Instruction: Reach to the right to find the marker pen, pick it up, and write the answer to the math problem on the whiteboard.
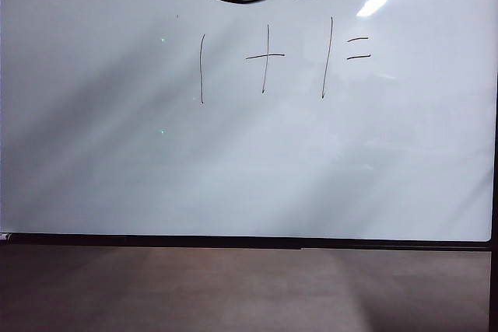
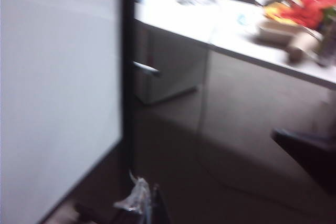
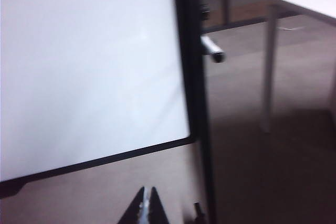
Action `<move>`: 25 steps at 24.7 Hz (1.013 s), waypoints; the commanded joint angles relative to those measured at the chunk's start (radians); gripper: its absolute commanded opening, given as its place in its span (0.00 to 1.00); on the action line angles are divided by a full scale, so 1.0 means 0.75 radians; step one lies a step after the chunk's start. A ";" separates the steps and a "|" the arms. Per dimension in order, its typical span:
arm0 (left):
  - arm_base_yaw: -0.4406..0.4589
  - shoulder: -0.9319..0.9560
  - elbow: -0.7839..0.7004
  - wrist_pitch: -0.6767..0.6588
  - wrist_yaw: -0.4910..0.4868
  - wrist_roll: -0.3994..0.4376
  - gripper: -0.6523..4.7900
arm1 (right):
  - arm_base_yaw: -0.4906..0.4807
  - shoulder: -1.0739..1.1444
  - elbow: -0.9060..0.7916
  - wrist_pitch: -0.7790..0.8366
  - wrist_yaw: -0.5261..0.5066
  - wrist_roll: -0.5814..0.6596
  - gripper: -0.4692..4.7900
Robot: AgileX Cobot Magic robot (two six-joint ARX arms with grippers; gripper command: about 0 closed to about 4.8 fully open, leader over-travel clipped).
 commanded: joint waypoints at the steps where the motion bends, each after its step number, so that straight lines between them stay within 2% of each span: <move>1: -0.057 0.003 0.009 -0.003 0.009 0.001 0.11 | -0.001 0.001 -0.001 0.034 0.142 0.016 0.09; 5: -0.072 0.002 0.009 -0.006 0.008 0.001 0.11 | -0.007 0.001 0.187 0.022 0.186 -0.006 0.09; 11: -0.070 0.002 0.009 -0.008 0.005 0.001 0.11 | -0.057 0.112 0.695 0.097 0.259 -0.282 0.09; 15: -0.070 0.002 0.009 -0.008 0.005 0.001 0.11 | -0.063 0.497 1.036 0.251 0.240 -0.354 0.09; 19: -0.070 0.002 0.009 -0.007 0.005 0.001 0.11 | -0.115 0.956 1.369 0.408 0.220 -0.565 0.09; 21: -0.070 0.002 0.009 -0.008 0.005 0.001 0.11 | -0.239 1.118 1.516 0.409 0.099 -0.503 0.09; 22: -0.070 0.002 0.009 -0.007 0.005 0.001 0.11 | -0.331 1.196 1.560 0.413 0.008 -0.421 0.09; 25: -0.070 0.002 0.009 -0.008 0.005 0.001 0.11 | -0.615 1.404 1.582 0.414 -0.348 -0.192 0.09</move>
